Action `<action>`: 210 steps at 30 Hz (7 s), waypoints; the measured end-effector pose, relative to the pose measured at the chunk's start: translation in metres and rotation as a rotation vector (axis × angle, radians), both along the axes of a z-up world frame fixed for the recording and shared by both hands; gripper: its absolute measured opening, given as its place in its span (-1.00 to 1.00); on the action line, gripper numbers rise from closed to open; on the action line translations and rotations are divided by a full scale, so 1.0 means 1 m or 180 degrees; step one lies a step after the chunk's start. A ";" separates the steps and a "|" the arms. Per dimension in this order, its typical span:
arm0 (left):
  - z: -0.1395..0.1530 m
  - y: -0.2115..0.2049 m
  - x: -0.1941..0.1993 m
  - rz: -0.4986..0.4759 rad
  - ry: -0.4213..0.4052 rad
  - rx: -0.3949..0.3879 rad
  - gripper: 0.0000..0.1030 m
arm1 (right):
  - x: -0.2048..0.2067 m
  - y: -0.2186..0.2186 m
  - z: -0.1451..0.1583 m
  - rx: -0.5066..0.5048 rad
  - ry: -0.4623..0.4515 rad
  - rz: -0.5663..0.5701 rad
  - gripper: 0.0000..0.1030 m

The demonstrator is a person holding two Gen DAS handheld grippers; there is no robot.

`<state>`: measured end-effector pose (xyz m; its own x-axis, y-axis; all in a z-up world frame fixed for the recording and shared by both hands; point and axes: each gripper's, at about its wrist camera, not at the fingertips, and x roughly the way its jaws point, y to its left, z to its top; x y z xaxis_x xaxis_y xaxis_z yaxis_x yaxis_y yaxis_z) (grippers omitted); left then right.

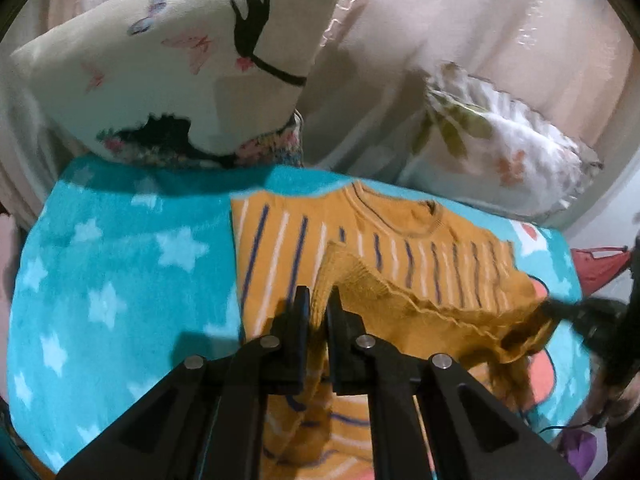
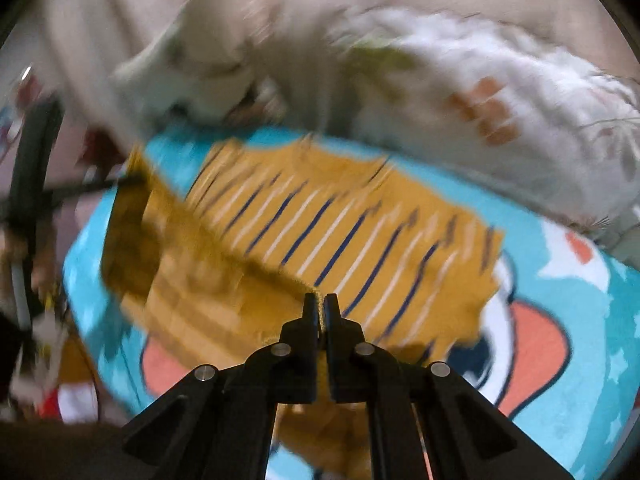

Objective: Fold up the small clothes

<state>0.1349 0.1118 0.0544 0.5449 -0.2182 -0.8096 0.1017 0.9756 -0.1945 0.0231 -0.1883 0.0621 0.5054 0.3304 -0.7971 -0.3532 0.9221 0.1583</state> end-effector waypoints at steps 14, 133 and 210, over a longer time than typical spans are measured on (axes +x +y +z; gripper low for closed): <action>-0.078 0.001 0.120 0.0250 0.0410 0.0326 -0.97 | 0.146 -0.030 -0.079 -0.0253 0.0490 -0.1135 -0.93; -0.079 0.048 -0.108 0.0629 0.0604 0.0413 0.52 | -0.038 0.131 -0.057 -0.0323 0.0492 -0.0840 0.22; -0.069 0.051 -0.148 0.1432 0.0690 0.0668 0.52 | 0.031 0.208 -0.025 -0.0674 -0.0064 -0.0258 -0.60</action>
<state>-0.0128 0.1623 -0.0149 0.3629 0.1766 -0.9150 -0.3560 0.9337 0.0390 0.0543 0.0196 0.0374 0.5400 0.1143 -0.8339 -0.2777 0.9595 -0.0483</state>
